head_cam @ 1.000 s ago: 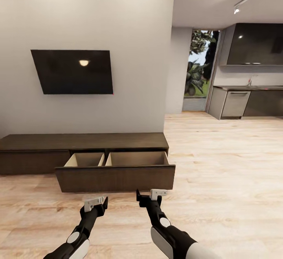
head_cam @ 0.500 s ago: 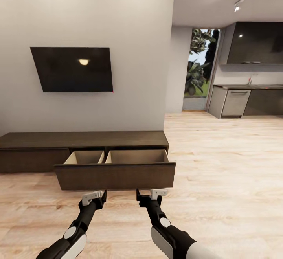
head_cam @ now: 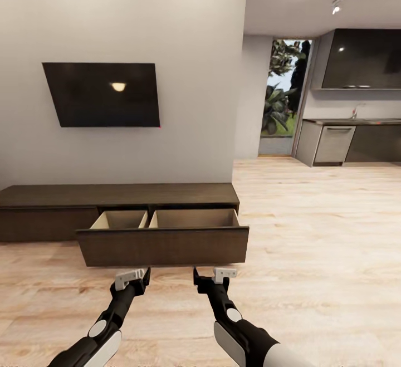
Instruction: Place each of the two pumpkins and all three candles from the living room inside a cabinet in the living room (use any cabinet), then make sure every cabinet is closed, and position the cauldron so it is next to a table in the living room.
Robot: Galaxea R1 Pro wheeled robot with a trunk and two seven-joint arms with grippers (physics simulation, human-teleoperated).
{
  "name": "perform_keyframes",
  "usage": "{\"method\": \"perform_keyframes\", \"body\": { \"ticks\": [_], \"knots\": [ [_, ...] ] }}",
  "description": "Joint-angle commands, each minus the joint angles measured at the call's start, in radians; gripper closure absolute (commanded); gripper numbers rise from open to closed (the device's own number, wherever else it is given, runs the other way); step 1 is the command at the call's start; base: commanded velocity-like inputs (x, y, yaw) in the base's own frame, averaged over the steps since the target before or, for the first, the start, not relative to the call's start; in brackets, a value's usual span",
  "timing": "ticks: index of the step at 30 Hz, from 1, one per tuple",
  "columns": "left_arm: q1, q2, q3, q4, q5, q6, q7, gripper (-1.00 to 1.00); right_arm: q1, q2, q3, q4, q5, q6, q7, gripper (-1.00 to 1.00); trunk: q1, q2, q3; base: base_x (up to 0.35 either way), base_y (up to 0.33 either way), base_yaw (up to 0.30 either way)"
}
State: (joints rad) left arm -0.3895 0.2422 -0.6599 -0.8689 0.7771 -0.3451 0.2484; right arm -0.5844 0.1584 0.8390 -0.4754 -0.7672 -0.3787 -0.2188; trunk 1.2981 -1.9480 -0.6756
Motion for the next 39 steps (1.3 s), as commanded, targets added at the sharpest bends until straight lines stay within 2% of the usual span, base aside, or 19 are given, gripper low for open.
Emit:
{"method": "perform_keyframes", "body": {
  "ticks": [1,29,36,39],
  "knots": [
    [-0.002,0.002,-0.008,-0.001,0.007,-0.006,0.009,-1.0,-0.002,0.0,0.009,0.0,-0.007,-0.006,-0.007,-1.0,0.004,-0.008,-0.004,0.0,0.0,0.0],
    [-0.002,0.002,-0.008,0.009,0.007,-0.008,0.009,-1.0,-0.002,-0.003,0.011,0.0,-0.005,-0.011,-0.006,-1.0,0.111,-0.204,-0.092,0.0,0.0,0.0],
    [-0.001,0.005,-0.008,0.01,0.005,-0.008,0.009,-1.0,-0.002,-0.032,0.01,0.0,-0.004,-0.015,-0.004,-1.0,0.138,-0.253,-0.114,0.0,0.0,0.0],
    [0.0,0.022,-0.01,0.01,0.002,-0.008,0.015,-1.0,-0.002,-0.045,0.011,-0.002,-0.001,-0.019,0.001,-1.0,0.15,-0.274,-0.123,0.0,0.0,0.0]
  ]
}}
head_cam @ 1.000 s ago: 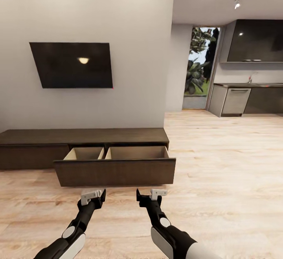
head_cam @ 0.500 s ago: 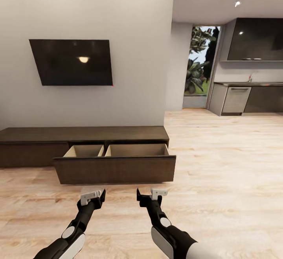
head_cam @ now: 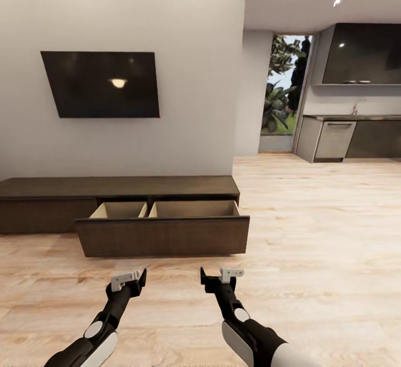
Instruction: Place each of the two pumpkins and all three candles from the living room inside a cabinet in the living room (use any cabinet), then make sure every cabinet is closed, and position the cauldron so it is next to a table in the living room.
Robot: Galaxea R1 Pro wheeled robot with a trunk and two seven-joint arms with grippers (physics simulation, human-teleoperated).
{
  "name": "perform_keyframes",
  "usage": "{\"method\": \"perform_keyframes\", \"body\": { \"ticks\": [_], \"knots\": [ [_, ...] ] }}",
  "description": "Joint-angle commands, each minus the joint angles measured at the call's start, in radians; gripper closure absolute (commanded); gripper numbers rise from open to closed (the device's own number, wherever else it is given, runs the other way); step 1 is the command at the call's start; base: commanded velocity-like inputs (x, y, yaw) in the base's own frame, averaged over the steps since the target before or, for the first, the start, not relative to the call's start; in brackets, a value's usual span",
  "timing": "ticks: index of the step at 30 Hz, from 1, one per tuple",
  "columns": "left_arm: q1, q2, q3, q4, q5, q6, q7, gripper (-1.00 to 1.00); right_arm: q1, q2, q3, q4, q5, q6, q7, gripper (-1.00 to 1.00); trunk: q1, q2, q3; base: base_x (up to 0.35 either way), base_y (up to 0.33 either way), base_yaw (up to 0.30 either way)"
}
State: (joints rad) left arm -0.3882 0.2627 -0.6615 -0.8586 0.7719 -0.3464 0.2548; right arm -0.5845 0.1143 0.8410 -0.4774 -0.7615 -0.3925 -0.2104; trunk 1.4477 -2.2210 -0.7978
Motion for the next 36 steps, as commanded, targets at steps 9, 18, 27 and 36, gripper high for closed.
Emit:
{"method": "perform_keyframes", "body": {
  "ticks": [9,18,27,36],
  "knots": [
    [-0.001,0.014,-0.01,-0.008,0.004,-0.006,0.03,-1.0,-0.002,-0.011,0.002,0.0,-0.012,-0.013,0.095,-1.0,0.034,-0.064,-0.029,0.0,0.0,0.0],
    [-0.001,0.015,-0.009,-0.01,0.005,-0.006,0.031,-1.0,-0.002,-0.007,0.001,0.002,-0.014,-0.007,0.099,-1.0,0.069,-0.127,-0.058,0.0,0.0,0.0],
    [-0.001,0.015,-0.01,-0.011,0.005,-0.006,0.031,-1.0,-0.002,-0.01,0.002,0.002,-0.013,-0.01,0.103,-1.0,0.103,-0.19,-0.086,0.0,0.0,0.0],
    [-0.001,0.015,-0.012,-0.011,0.001,-0.018,0.032,-1.0,-0.002,-0.014,0.001,-0.003,-0.011,-0.018,0.107,-1.0,0.138,-0.253,-0.114,0.0,0.0,0.0]
  ]
}}
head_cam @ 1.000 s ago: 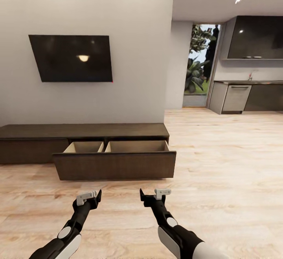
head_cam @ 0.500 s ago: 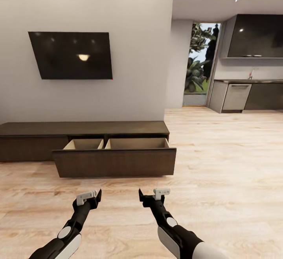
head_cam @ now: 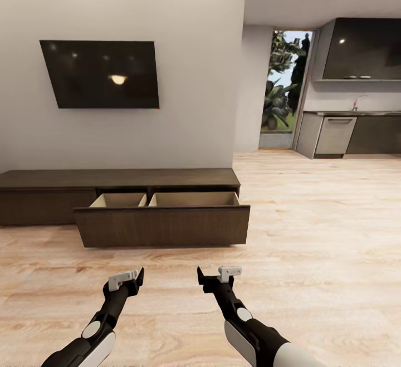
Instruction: Place each of the two pumpkins and all three candles from the living room inside a cabinet in the living room (use any cabinet), then make sure every cabinet is closed, and position the cauldron so it is next to a table in the living room.
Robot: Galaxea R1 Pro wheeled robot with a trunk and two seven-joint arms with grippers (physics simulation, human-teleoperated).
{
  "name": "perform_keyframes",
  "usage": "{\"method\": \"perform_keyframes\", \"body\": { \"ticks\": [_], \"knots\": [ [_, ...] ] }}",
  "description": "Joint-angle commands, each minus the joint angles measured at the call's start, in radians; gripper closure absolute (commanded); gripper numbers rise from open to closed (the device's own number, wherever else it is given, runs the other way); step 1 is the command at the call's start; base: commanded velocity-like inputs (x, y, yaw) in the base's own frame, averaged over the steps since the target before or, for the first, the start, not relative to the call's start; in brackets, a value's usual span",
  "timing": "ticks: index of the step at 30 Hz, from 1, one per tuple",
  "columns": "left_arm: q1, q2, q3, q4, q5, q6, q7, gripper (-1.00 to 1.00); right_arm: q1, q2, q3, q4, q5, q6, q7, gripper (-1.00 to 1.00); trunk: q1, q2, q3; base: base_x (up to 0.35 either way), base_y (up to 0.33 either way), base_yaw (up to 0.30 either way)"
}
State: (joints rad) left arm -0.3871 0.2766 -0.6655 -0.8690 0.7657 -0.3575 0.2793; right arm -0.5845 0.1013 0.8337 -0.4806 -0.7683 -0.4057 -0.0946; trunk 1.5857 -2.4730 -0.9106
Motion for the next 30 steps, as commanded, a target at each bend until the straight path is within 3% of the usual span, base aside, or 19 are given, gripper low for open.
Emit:
{"method": "perform_keyframes", "body": {
  "ticks": [1,5,8,14,30],
  "knots": [
    [-0.001,0.002,-0.008,-0.001,0.003,-0.013,0.008,-1.0,-0.001,-0.001,0.009,-0.001,-0.004,-0.009,-0.008,-1.0,0.004,-0.008,-0.004,0.0,0.0,0.0],
    [0.001,0.001,-0.01,-0.001,-0.056,-0.061,0.008,-1.0,-0.001,-0.013,0.01,-0.007,-0.002,-0.08,-0.008,-1.0,0.015,-0.027,-0.018,0.0,0.0,0.0],
    [0.007,0.002,-0.01,-0.004,-0.08,-0.073,0.02,-1.0,-0.001,-0.029,0.011,-0.012,-0.002,-0.128,-0.009,-1.0,0.016,-0.028,-0.029,0.0,0.0,0.0],
    [0.034,0.004,-0.007,-0.063,-0.09,-0.08,0.038,-1.0,-0.001,-0.041,0.011,-0.013,-0.005,-0.19,-0.017,-1.0,0.019,-0.029,-0.053,0.0,0.0,0.0],
    [0.043,0.004,-0.006,-0.081,-0.115,-0.116,0.041,-1.0,-0.001,-0.05,0.011,-0.012,-0.004,-0.2,-0.009,-1.0,0.026,-0.033,-0.114,0.0,0.0,0.0]
  ]
}}
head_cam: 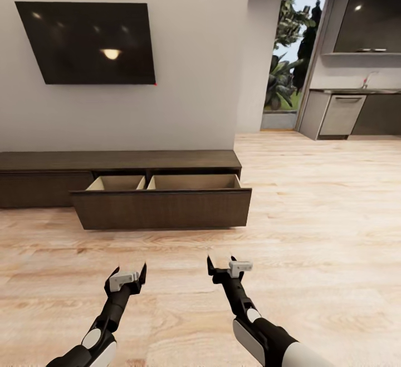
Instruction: Place each of the two pumpkins and all three candles from the living room inside a cabinet in the living room (use any cabinet), then make sure every cabinet is closed, and position the cauldron so it is next to a table in the living room.
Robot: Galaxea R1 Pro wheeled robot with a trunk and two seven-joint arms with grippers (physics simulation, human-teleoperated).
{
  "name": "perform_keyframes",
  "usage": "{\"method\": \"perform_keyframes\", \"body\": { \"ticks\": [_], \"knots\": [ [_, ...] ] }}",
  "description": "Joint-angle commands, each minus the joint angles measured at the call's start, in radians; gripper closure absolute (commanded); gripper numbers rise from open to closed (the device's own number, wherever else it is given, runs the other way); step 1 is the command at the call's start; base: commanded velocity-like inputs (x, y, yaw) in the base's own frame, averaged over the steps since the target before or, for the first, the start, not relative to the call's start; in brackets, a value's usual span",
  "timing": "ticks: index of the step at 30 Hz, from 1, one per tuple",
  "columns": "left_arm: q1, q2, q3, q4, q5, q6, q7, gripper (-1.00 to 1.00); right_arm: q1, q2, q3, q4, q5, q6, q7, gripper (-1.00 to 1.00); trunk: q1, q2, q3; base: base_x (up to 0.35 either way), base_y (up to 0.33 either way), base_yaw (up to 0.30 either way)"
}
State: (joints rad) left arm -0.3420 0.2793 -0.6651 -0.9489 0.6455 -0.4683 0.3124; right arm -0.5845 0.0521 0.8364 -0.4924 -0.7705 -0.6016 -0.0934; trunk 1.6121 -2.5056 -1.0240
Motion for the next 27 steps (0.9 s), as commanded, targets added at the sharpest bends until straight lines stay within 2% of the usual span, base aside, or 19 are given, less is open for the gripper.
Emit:
{"method": "perform_keyframes", "body": {
  "ticks": [1,8,14,16,27],
  "knots": [
    [-0.002,0.001,-0.007,-0.001,0.005,-0.006,0.008,-1.0,-0.001,-0.002,0.009,0.001,-0.002,-0.004,-0.009,-1.0,0.0,-0.001,-0.005,0.0,0.0,0.0],
    [-0.001,-0.002,-0.004,0.003,0.006,-0.005,0.014,-1.0,-0.001,-0.003,0.008,0.009,-0.006,-0.002,-0.008,-1.0,0.0,-0.001,-0.005,0.0,0.0,0.0],
    [-0.001,-0.005,-0.003,-0.002,0.006,-0.005,0.111,-1.0,-0.001,-0.003,0.007,0.014,-0.015,0.003,-0.009,-1.0,0.0,-0.001,-0.005,0.026,-0.018,0.0],
    [-0.001,-0.006,-0.003,-0.003,0.005,-0.004,0.118,-1.0,-0.001,-0.003,0.007,0.015,-0.016,0.004,-0.01,-1.0,0.0,-0.001,-0.005,0.083,-0.016,0.0],
    [-0.002,-0.005,-0.013,-0.004,0.002,-0.004,0.123,-1.0,-0.001,-0.003,0.006,0.015,-0.018,0.006,-0.011,-1.0,0.0,-0.001,-0.005,0.29,-0.002,0.0]
  ]
}}
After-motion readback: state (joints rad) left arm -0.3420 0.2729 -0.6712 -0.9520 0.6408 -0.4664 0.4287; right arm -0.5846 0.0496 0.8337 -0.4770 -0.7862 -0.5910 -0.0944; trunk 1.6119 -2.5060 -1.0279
